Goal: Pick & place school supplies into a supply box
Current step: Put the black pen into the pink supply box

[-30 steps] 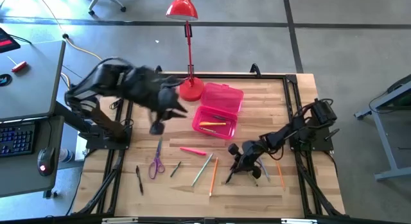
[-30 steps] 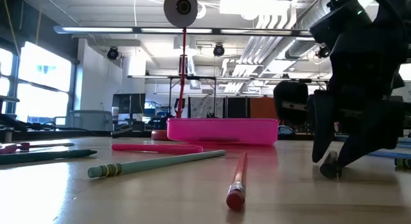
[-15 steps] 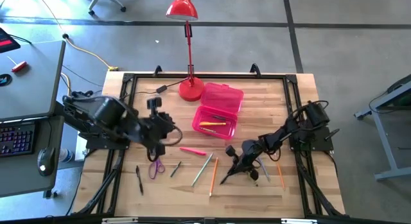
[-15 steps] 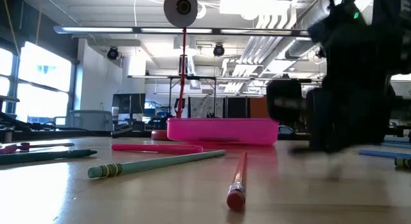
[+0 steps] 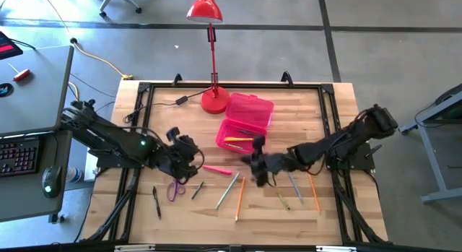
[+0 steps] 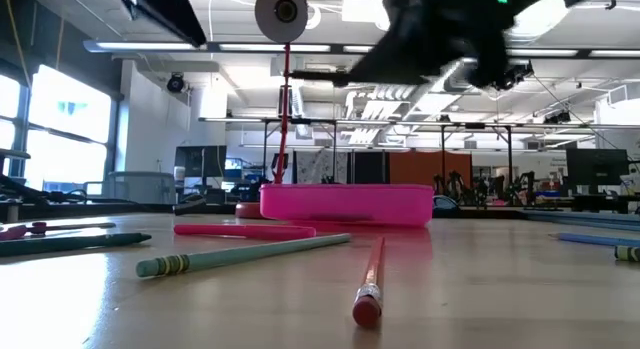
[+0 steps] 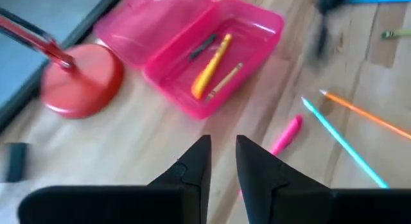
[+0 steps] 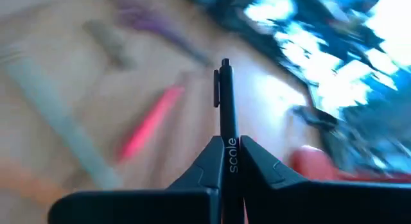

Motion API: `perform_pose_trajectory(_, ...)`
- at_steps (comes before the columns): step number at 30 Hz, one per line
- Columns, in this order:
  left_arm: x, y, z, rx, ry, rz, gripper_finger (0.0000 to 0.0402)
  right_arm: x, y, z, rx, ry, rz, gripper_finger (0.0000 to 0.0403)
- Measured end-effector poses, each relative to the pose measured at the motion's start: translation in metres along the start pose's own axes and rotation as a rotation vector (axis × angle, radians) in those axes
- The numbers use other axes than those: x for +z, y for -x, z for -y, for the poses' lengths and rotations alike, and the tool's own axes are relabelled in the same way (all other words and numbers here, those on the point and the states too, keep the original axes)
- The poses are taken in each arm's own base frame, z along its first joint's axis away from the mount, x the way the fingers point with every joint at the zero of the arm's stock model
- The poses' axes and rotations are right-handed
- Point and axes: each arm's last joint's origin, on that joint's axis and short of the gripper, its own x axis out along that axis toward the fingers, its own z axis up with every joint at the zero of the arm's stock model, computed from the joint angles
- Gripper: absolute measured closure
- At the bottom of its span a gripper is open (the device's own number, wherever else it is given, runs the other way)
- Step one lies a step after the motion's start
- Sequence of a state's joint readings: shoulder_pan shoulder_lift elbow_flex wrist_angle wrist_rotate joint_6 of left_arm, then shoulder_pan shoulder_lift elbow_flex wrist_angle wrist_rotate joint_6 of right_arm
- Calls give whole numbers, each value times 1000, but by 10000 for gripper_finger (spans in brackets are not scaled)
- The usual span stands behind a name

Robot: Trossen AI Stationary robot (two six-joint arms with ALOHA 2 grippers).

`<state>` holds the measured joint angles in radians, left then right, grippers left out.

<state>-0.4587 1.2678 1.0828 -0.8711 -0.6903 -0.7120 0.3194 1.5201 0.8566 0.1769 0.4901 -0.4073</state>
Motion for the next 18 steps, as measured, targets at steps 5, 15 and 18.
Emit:
perform_pose_trajectory(5, -28, -28, 8, -75, 55, 24, 300, -11, -22, 30, -13, -182, -2, 388)
perform_pose_trajectory(15, -55, -59, 20, -236, 148, 162, 300, -93, -58, 48, -106, -465, -149, 388)
perform_pose_trajectory(18, -58, -62, 20, -230, 135, 167, 300, -104, -65, 48, -55, -507, -138, 388)
